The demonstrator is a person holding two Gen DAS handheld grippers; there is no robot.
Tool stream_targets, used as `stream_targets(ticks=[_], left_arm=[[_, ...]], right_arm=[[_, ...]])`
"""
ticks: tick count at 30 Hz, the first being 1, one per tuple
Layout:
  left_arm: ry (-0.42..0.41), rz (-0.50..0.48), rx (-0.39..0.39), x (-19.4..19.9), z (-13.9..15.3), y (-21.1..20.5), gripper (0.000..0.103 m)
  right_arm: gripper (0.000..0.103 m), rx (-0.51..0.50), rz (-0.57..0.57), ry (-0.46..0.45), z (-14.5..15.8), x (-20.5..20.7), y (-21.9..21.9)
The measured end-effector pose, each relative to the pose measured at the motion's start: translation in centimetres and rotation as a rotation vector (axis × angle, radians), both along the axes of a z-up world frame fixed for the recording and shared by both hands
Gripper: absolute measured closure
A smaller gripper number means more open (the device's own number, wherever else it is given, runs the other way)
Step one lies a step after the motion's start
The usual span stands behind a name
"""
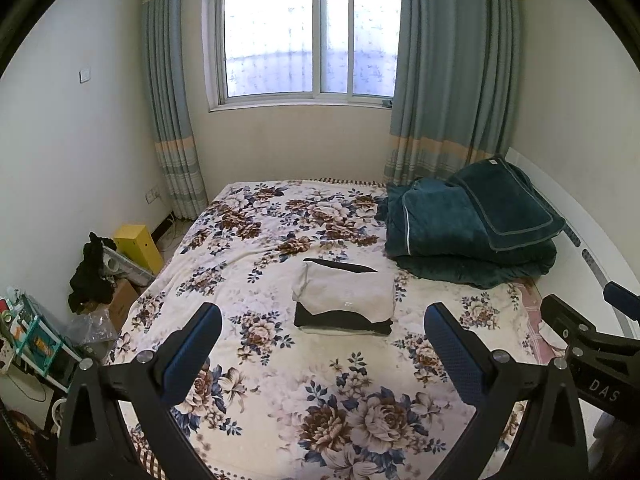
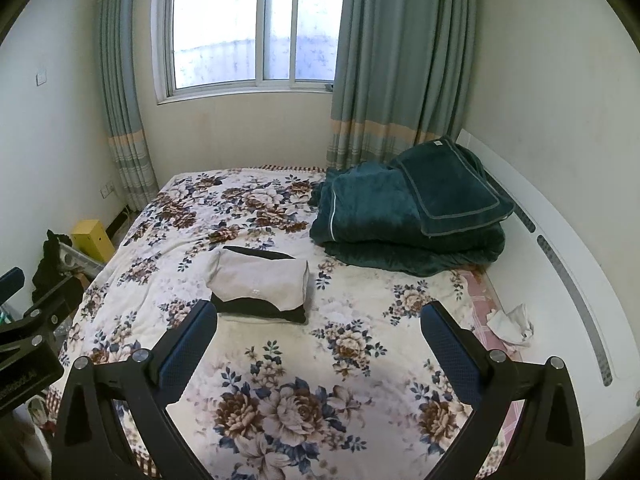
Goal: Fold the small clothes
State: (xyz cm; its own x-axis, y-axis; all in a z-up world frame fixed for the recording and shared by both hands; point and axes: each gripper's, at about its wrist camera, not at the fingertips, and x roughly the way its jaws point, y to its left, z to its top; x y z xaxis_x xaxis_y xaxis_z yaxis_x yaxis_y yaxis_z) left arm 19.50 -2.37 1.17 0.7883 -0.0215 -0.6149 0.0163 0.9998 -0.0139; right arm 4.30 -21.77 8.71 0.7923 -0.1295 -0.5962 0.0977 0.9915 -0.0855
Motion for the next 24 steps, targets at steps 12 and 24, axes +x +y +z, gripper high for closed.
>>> stream_targets(ticks=[12, 24], left_arm=[[-0.012, 0.004, 0.007, -0.1, 0.6, -0.6, 0.0], [-0.011, 0.002, -0.002, -0.2, 1.0, -0.4, 0.0]], right_arm=[[0.0, 0.001, 0.008, -0.007, -0.3, -0.3, 0.6], [0.0, 0.003, 0.01, -0.008, -0.3, -0.2, 0.8]])
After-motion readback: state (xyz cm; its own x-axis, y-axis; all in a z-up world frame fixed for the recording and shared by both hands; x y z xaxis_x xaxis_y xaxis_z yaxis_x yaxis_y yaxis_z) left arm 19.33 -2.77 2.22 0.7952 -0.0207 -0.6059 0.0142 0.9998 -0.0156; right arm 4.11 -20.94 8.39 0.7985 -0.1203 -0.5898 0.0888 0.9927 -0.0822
